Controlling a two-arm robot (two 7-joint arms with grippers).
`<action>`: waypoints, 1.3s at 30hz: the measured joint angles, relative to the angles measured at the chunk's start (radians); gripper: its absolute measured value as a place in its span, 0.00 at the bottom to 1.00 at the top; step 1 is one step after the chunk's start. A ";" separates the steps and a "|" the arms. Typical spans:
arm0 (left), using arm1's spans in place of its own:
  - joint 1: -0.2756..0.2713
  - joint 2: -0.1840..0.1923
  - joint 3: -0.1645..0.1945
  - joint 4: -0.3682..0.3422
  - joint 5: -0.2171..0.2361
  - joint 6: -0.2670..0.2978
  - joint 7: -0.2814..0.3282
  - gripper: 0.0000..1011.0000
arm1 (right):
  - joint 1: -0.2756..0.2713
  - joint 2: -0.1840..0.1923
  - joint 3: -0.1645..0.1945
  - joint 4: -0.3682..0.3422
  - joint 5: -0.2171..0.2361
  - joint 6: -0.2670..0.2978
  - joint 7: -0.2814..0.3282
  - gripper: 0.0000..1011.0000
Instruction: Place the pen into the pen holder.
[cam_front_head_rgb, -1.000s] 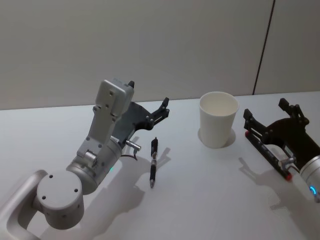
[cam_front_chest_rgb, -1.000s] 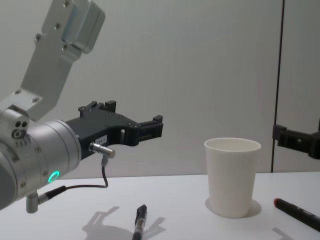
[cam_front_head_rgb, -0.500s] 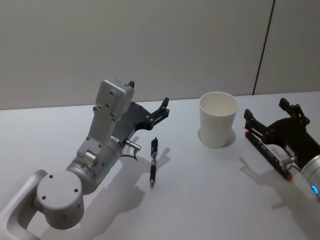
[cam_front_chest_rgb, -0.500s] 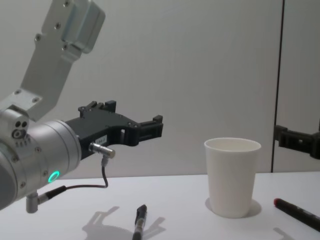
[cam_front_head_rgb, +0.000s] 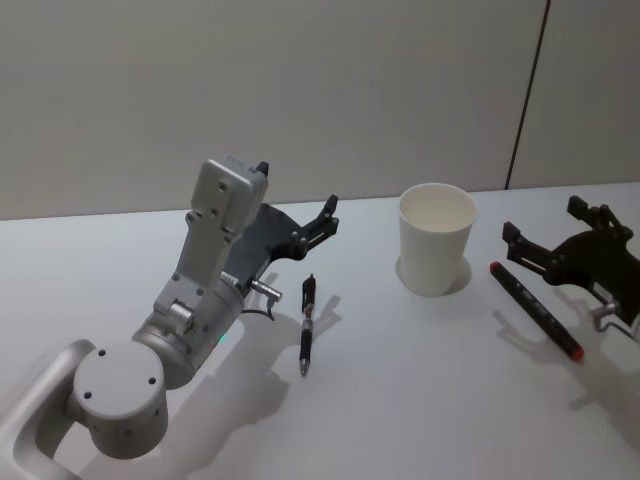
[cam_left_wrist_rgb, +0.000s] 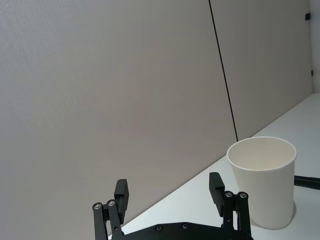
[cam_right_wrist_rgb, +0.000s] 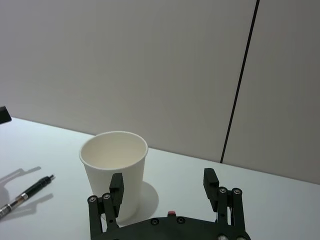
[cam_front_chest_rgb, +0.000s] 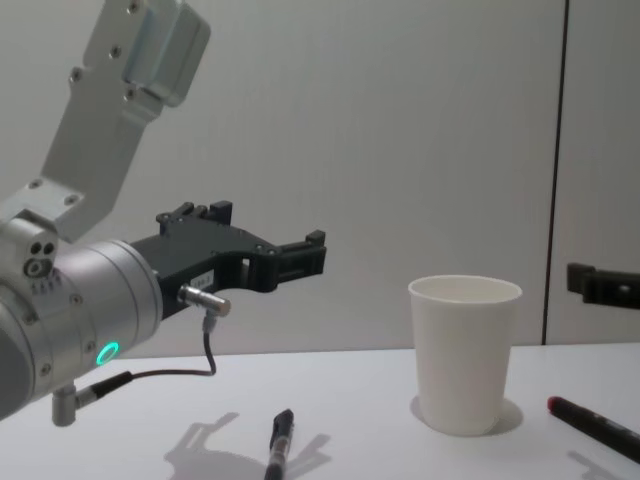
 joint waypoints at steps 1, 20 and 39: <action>0.000 0.000 0.000 0.000 0.000 0.000 0.000 0.99 | 0.002 0.003 0.002 0.002 0.002 0.006 0.006 0.99; 0.000 0.000 0.000 0.000 0.000 0.000 0.000 0.99 | 0.100 0.048 0.047 0.078 0.081 0.274 0.084 0.99; 0.000 0.000 0.000 0.000 0.000 0.000 0.000 0.99 | 0.242 -0.004 0.004 0.152 0.046 0.521 0.095 0.99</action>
